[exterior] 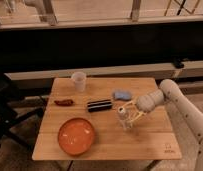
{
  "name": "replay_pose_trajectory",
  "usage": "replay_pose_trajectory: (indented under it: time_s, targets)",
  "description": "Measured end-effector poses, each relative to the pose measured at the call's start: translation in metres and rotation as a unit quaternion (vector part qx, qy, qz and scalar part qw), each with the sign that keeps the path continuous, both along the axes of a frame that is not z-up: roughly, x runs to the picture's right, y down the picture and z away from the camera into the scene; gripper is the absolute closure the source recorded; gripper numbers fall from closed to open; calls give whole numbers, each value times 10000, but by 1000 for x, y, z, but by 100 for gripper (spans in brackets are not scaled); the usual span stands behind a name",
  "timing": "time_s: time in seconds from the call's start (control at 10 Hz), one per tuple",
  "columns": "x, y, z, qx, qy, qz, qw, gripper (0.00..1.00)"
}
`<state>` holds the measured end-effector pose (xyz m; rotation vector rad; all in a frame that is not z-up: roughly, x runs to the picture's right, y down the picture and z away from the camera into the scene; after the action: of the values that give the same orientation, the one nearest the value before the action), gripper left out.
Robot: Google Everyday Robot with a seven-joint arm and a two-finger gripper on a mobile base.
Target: Stand the bottle upright
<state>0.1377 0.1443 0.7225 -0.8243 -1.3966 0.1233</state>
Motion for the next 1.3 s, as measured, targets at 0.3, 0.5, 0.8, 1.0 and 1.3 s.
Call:
replay_pose_trajectory:
  time_s: [0.3, 0.5, 0.8, 1.0, 1.3]
  targets:
    - [2, 3, 9, 66, 5, -4, 10000, 100]
    - [1, 3, 17, 86, 26, -26, 10000, 100]
    - [0, 4, 28, 18, 38, -22, 10000, 100]
    - [0, 6, 34, -44, 23, -24, 10000, 100]
    - [-2, 8, 40, -124, -77, 13, 9999, 100]
